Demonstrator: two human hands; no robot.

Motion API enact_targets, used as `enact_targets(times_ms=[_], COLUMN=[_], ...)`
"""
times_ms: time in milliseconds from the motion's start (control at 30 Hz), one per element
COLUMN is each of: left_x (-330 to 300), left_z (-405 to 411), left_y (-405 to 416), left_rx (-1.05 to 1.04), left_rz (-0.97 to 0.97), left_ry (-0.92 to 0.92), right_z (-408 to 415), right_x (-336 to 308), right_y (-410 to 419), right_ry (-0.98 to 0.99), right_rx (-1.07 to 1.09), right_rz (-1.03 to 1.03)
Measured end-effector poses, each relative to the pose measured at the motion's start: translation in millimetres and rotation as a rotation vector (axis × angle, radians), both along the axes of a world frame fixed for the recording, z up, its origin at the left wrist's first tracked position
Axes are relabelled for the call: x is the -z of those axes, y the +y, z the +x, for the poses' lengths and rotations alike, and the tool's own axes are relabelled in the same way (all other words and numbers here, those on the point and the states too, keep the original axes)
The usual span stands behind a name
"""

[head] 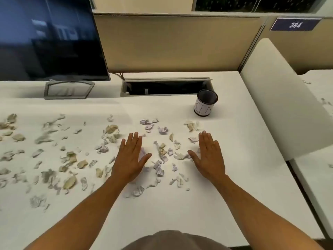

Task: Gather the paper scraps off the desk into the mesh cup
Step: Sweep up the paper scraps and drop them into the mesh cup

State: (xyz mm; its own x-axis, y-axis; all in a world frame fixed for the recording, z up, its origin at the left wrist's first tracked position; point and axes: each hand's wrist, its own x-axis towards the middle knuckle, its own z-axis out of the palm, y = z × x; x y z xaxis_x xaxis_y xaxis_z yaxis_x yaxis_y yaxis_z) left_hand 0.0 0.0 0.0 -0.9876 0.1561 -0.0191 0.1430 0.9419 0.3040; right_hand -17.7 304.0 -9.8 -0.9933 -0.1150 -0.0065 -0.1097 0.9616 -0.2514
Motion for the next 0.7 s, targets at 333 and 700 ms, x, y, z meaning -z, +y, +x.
enact_targets(times_ms=[333, 700], left_x=[36, 44], left_z=[50, 56], left_y=[14, 45], left_rx=[-0.031, 0.039], left_rz=[0.003, 0.039], left_ry=[-0.141, -0.173], right_z=[37, 41], right_x=[36, 31], right_y=[22, 3], right_ry=[-0.191, -0.197], right_rx=[0.116, -0.193], right_rz=[0.008, -0.138])
